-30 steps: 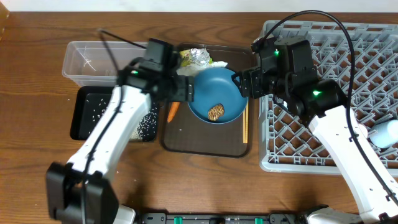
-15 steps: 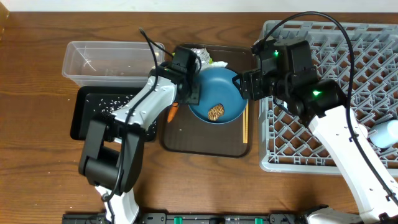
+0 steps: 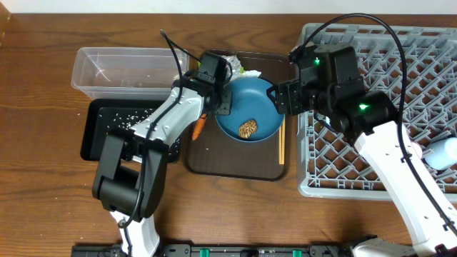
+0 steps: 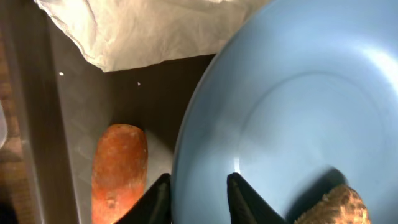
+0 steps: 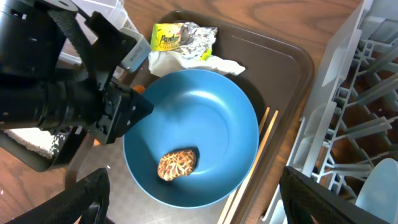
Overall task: Sort waste into correct bins and load items into the dishwasher rack
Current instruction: 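Grasp the blue plate rim with the left gripper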
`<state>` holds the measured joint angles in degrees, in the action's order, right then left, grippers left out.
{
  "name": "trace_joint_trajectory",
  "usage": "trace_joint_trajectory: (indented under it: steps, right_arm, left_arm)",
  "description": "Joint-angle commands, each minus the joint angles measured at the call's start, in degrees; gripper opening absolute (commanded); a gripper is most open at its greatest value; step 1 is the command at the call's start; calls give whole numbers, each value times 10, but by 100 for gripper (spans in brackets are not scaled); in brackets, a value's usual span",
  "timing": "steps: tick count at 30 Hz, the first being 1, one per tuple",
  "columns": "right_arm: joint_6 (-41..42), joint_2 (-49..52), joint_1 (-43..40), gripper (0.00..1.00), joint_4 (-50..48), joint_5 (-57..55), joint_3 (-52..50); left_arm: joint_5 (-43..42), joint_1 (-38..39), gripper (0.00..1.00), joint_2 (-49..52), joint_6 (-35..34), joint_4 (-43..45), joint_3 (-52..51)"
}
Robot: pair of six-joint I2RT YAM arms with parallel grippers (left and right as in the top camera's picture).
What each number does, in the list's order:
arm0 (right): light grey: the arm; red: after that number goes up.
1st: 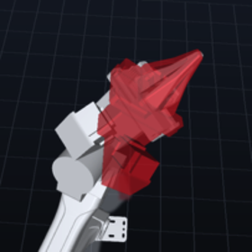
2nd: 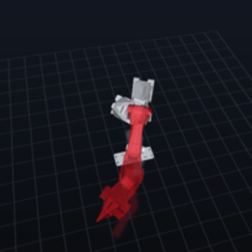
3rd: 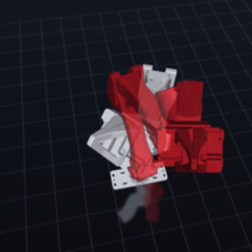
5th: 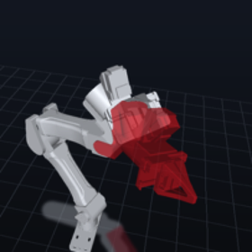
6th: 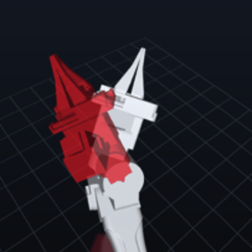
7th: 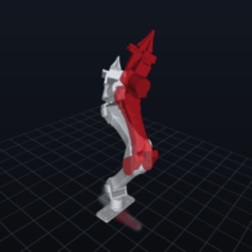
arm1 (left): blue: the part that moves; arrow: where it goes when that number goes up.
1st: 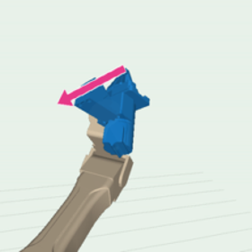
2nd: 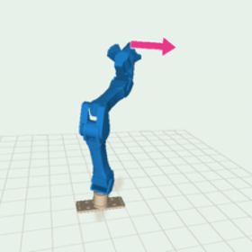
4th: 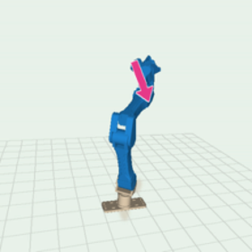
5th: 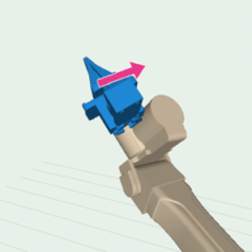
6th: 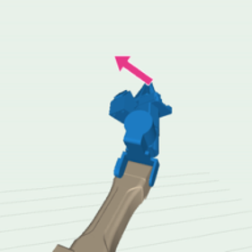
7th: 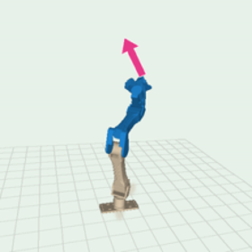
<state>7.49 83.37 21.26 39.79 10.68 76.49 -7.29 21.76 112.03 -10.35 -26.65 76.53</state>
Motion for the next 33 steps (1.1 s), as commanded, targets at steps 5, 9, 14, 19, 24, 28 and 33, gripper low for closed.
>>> trace_joint_trajectory:
  steps: [5, 9, 14, 19, 24, 28, 33]
  right_arm:
    - [8, -2, 2, 79, 8, -1, 4]
    - [8, -2, 2, 80, 9, -1, 4]
    - [8, -2, 1, 80, 12, -1, 4]
    - [8, -2, 1, 80, 13, -2, 4]
    - [8, -2, 1, 80, 12, -2, 4]
    - [8, -2, 1, 80, 12, -2, 4]
    - [8, -2, 1, 80, 12, -2, 4]
  left_arm:
    - [2, 0, 7, 19, 5, -2, -1]
    - [-37, 0, 6, 14, 10, -2, -1]
    - [-57, -2, 6, -6, 31, -20, 4]
    - [-49, -12, 6, -52, 33, -53, 23]
    - [-49, -8, 6, -68, 44, -80, 22]
    - [-49, -2, 6, -52, 48, -105, 8]
    - [-44, -1, 6, -35, 48, -108, 2]
